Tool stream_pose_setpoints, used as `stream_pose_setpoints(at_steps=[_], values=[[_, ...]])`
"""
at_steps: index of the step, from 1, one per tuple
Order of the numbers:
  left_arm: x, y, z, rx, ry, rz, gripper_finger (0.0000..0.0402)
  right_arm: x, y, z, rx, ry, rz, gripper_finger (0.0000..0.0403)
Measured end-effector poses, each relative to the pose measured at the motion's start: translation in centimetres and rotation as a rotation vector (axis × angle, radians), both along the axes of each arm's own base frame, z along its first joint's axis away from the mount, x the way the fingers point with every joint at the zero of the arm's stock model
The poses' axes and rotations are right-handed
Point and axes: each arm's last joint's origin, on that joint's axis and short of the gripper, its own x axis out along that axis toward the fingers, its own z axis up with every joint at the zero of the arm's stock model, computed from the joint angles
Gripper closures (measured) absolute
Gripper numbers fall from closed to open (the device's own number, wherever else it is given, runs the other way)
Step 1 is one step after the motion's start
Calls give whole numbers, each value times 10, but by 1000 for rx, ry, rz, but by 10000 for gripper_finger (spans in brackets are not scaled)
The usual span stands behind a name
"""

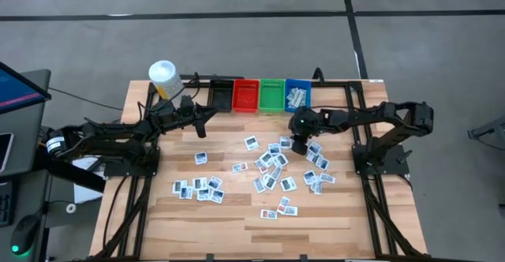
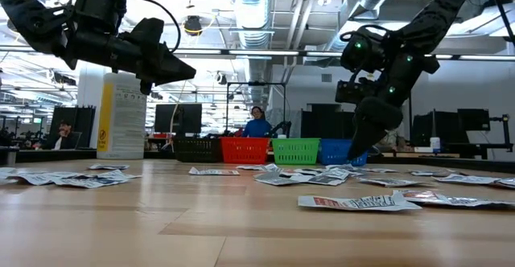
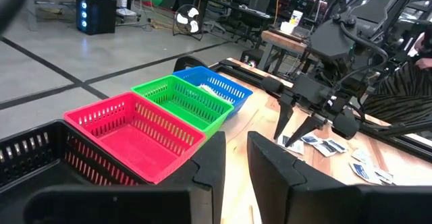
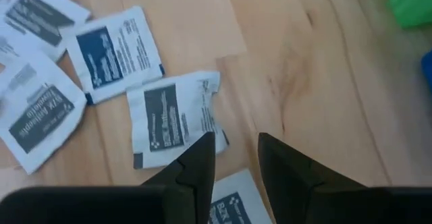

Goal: Pick & Place First Aid Supplies
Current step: Put the towelette pack into the green bin

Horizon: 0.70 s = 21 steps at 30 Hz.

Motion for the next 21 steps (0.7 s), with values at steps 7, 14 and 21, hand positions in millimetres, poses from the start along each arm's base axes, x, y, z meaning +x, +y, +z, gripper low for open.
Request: stream_pose_setpoints(at_steps=[7,14,21], values=[[0,0,0,0,0,0,339,-9,3,-11,21,25,-18,295],[0,0,0,0,0,0,339,-7,3,-11,15,-20,-29,295],[0,0,0,0,0,0,339,-4,4,-9,50,-66,1,295]])
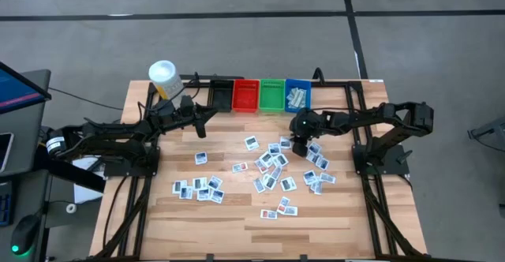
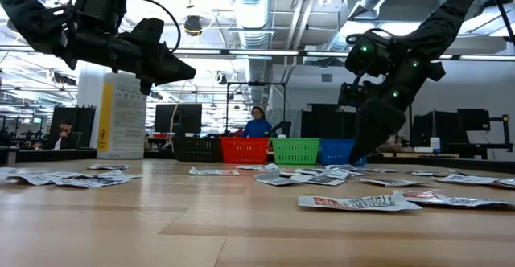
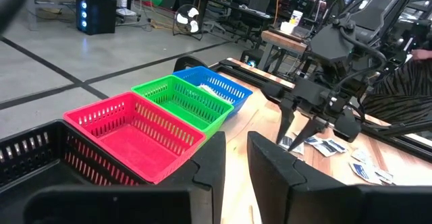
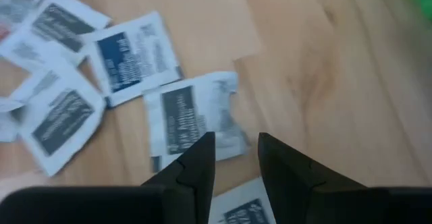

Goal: Pick & Place First Aid Supplies
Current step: Put the towelette pack into the green bin

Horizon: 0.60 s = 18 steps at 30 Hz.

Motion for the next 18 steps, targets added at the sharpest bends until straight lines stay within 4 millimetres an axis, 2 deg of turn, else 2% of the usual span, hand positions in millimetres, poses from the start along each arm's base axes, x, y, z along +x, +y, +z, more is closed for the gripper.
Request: stream_pose_setpoints(at_steps=[18], values=[[0,0,0,0,0,0,339,-2,-6,0,13,-3,-6,295]])
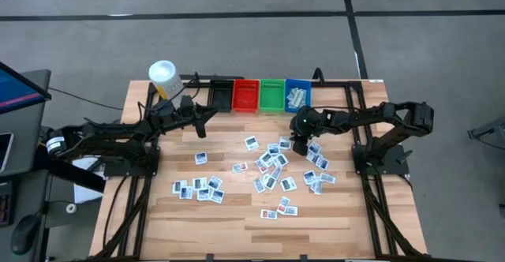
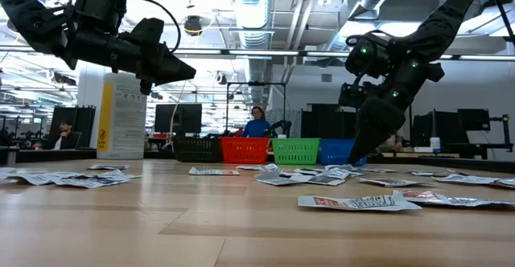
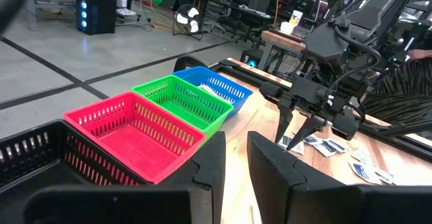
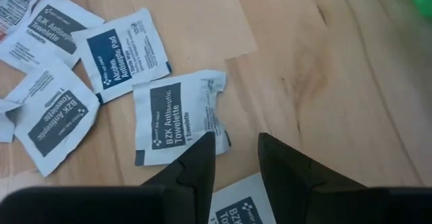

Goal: Pick & Place First Aid Supplies
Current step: Put the towelette pack into the green bin

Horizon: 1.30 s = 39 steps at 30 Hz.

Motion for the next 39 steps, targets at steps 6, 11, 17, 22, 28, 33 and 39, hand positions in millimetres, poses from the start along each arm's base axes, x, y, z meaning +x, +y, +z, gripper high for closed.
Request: stream_pose_setpoints(at_steps=[6,11,17,22,28,33,39], values=[[0,0,0,-1,-1,0,339,2,5,0,17,-6,33,295],[0,0,0,-1,0,0,339,0,1,0,7,-3,10,295],[0,0,0,-1,0,0,339,-1,-2,0,7,-3,-3,295],[0,0,0,-2,-1,0,339,0,-1,0,15,-7,4,295],[0,0,0,-2,-1,0,339,0,-1,-1,15,-8,5,295],[0,0,0,-2,0,0,339,7,-3,-18,45,7,-4,295],[0,0,0,-3,-1,0,339,12,-3,-31,64,20,1,295]])
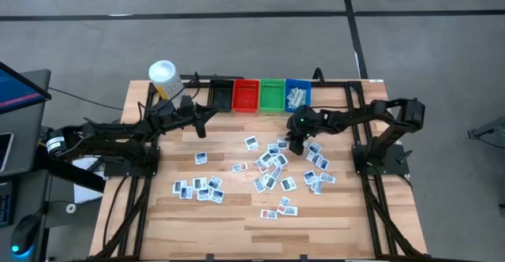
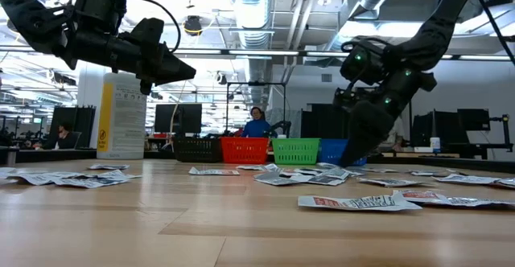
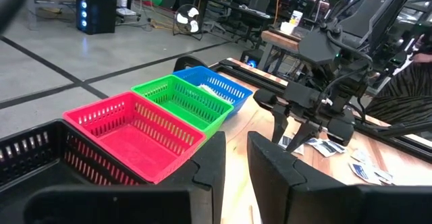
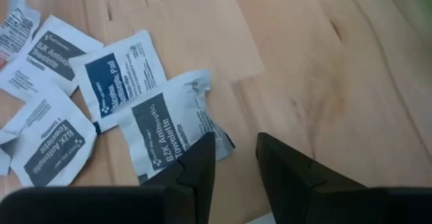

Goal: Pick & Place First Aid Supplies
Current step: Put the towelette pack into the green bin

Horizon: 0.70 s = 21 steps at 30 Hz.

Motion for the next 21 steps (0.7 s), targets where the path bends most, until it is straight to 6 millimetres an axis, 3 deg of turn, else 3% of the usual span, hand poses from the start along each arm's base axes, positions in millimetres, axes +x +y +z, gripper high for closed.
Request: stream_pose_setpoints(at_steps=[6,17,21], values=[[0,0,0,0,0,0,339,-1,0,4,-4,-12,-3,304],[0,0,0,0,0,0,339,0,-1,7,-26,-41,-12,394],[0,0,0,0,0,0,339,4,-2,10,-21,-70,-24,394]])
